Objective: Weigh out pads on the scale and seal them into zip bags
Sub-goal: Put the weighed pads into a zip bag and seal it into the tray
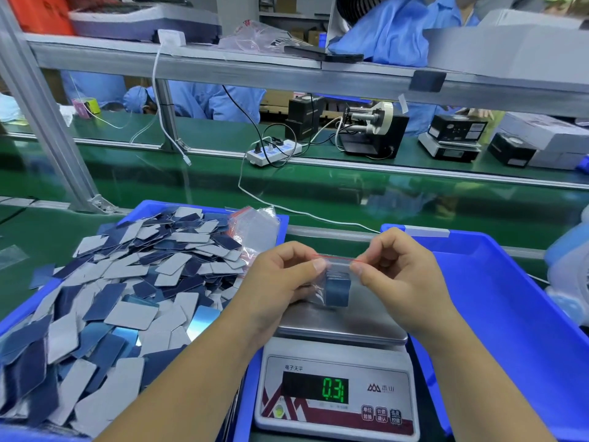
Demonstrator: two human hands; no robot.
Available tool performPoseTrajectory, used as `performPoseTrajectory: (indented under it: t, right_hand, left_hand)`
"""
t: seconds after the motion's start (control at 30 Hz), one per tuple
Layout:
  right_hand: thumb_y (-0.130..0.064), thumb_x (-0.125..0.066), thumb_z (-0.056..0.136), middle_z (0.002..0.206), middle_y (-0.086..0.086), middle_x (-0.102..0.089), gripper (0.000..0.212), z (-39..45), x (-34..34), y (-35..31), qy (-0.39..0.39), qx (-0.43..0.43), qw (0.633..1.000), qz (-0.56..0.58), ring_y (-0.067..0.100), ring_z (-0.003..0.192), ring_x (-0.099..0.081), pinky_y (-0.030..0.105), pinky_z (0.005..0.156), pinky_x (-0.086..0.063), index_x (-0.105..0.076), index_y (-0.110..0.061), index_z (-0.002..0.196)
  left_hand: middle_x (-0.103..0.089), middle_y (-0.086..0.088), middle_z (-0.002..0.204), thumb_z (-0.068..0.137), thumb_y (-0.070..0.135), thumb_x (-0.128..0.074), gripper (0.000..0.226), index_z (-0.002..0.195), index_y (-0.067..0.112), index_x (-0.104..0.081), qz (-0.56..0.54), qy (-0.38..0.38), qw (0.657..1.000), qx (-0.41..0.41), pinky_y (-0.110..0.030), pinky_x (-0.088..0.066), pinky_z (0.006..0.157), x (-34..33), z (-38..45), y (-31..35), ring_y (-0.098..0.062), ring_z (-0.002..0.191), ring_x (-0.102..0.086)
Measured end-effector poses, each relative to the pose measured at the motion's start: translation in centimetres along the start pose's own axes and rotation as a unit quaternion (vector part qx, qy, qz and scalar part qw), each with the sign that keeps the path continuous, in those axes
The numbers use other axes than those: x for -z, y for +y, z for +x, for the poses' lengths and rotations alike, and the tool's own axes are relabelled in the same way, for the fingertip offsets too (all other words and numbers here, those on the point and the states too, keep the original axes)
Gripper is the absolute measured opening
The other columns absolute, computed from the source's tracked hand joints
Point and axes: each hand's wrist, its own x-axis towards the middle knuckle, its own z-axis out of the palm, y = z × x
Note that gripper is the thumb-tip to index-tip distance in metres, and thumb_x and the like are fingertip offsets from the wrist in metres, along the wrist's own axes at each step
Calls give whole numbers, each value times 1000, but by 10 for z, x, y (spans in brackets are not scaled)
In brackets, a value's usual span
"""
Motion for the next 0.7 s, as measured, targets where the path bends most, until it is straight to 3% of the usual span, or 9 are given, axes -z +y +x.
performPoseTrajectory:
  t: [0.2,0.27,0.37,0.5,0.7]
  right_hand:
    - [-5,-73,81,80,4,-68,26,1,-6,1,-39,-13,998,51,14,73,-63,27,69,-53,-61,-28,83]
    - [-1,-72,82,80,6,-66,29,0,-8,1,-35,-8,998,44,14,71,-61,28,67,-52,-60,-26,82]
    - [-9,-71,77,77,7,-64,23,0,-12,-2,-21,-5,999,39,18,67,-57,31,64,-50,-58,-27,79]
    - [-13,-68,75,76,7,-63,19,1,-15,-7,-43,-9,999,31,28,70,-56,41,65,-49,-57,-27,80]
    - [-13,-68,76,76,5,-66,16,4,-18,-9,-66,-16,997,30,26,68,-56,43,64,-49,-57,-24,80]
  left_hand:
    - [-71,-2,86,87,13,-69,21,73,28,-71,-32,-23,999,9,-26,-56,69,-1,-1,1,-12,77,-68]
    - [-70,-1,82,83,19,-69,14,73,29,-70,-16,-14,1000,2,-27,-54,69,-2,-1,0,-12,76,-66]
    - [-69,-1,80,78,27,-70,1,78,28,-71,34,-7,999,-21,-35,-52,74,-4,-2,-2,-15,79,-63]
    - [-66,10,68,80,32,-71,7,83,25,-74,88,-21,995,-52,-15,-46,61,-2,-2,-4,-2,63,-57]
    - [-69,4,76,78,34,-69,5,80,30,-72,120,-4,990,-80,-19,-52,70,0,0,-6,-8,75,-62]
